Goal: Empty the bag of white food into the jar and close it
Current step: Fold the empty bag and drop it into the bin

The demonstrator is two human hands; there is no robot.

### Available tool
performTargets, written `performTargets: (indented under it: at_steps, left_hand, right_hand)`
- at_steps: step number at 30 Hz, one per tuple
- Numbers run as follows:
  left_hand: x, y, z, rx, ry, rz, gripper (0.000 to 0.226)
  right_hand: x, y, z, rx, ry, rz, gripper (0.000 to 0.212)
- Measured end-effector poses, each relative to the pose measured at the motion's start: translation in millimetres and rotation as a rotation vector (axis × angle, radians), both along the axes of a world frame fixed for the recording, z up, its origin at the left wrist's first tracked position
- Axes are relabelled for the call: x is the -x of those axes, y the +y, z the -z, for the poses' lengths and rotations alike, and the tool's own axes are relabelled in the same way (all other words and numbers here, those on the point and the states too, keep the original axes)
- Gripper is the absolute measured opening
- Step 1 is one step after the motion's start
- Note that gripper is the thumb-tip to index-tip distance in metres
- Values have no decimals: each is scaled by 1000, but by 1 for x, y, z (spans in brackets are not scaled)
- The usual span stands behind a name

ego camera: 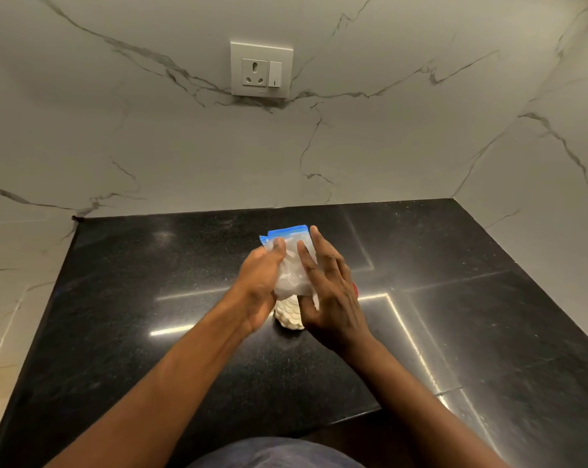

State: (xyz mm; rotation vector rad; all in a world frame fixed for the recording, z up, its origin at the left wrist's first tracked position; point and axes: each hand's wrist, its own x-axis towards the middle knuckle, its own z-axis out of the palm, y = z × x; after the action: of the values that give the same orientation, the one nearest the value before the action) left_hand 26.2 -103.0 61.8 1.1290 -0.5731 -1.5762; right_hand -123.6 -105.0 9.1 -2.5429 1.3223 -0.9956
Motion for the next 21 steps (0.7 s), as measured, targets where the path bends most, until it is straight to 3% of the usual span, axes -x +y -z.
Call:
performTargets:
  at_steps: [2,5,8,10,16,21]
  left_hand:
    - [-11,-4,-2,22,-2,35,31]
    - [-22,-10,-2,52,-122,156,31]
    - [-25,-10,0,110,-270,284,24]
    - [-25,-9,3,158,-333,319,20]
    - [-37,-6,3,203,-411,444,31]
    - [-51,0,5,150,-182,500,46]
  right_hand:
    - [7,10,-8,-250,-211,-68,78]
    - [11,9,-29,-679,-656,-7,81]
    - [21,-3,-48,-980,-807,-48,50]
    - [27,-7,-53,-1056,-833,-94,38]
    - [30,-11,-41,-1045,-968,-5,32]
    - [26,-12,-32,-1100,-1131,111,35]
